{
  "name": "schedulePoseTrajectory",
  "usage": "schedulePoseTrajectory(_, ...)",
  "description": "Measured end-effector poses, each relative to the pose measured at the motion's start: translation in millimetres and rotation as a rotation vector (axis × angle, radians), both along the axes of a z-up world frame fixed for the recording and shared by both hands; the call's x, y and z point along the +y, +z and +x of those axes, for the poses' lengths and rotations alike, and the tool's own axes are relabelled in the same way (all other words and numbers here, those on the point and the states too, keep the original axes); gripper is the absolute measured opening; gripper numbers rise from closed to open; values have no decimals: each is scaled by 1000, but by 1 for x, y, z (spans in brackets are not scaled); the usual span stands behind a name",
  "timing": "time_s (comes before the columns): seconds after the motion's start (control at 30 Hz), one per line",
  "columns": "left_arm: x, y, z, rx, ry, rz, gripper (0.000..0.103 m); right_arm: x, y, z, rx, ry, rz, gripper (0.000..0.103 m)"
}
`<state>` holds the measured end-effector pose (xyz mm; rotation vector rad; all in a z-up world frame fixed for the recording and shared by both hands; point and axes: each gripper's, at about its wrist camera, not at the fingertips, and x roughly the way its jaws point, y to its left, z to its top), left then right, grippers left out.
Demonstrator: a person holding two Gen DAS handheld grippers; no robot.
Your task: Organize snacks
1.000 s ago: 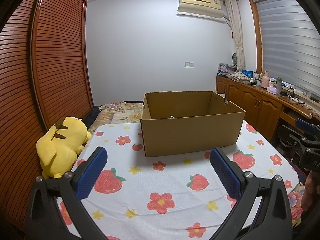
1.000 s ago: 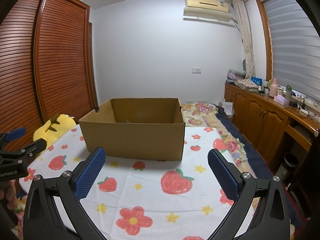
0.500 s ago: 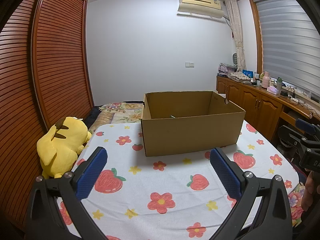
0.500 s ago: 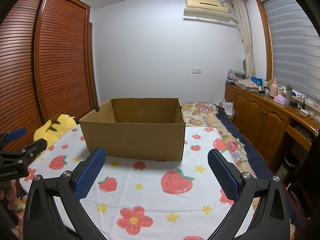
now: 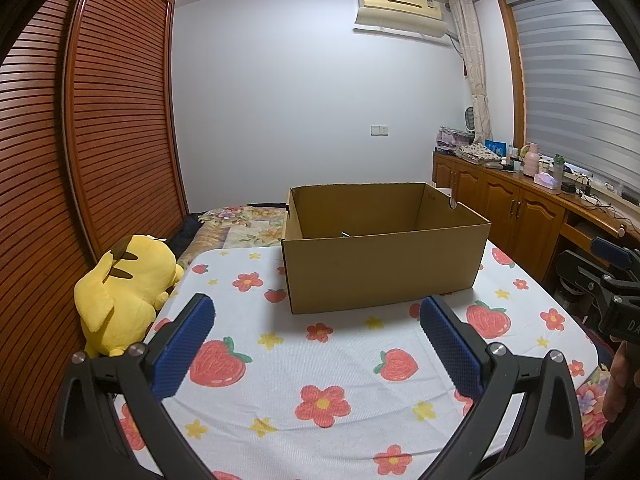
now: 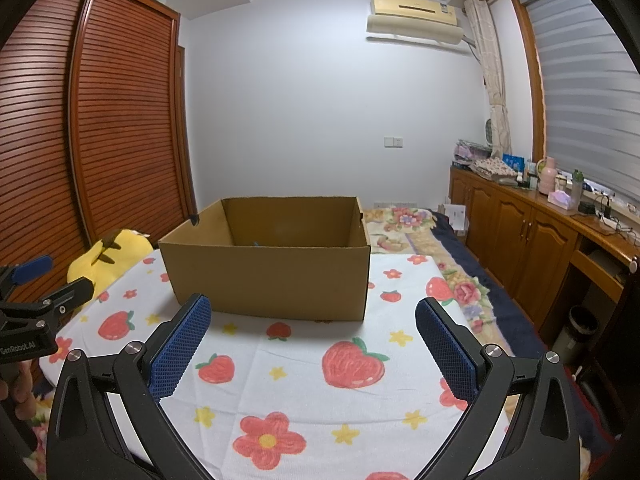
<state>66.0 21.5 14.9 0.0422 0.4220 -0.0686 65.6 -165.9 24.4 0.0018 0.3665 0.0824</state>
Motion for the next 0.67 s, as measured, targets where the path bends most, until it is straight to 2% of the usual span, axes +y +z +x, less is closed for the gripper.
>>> schedulePoseTrajectory(0.67,1,2,-3,3,-1,-4,103,1,0,0,1,1,0,103)
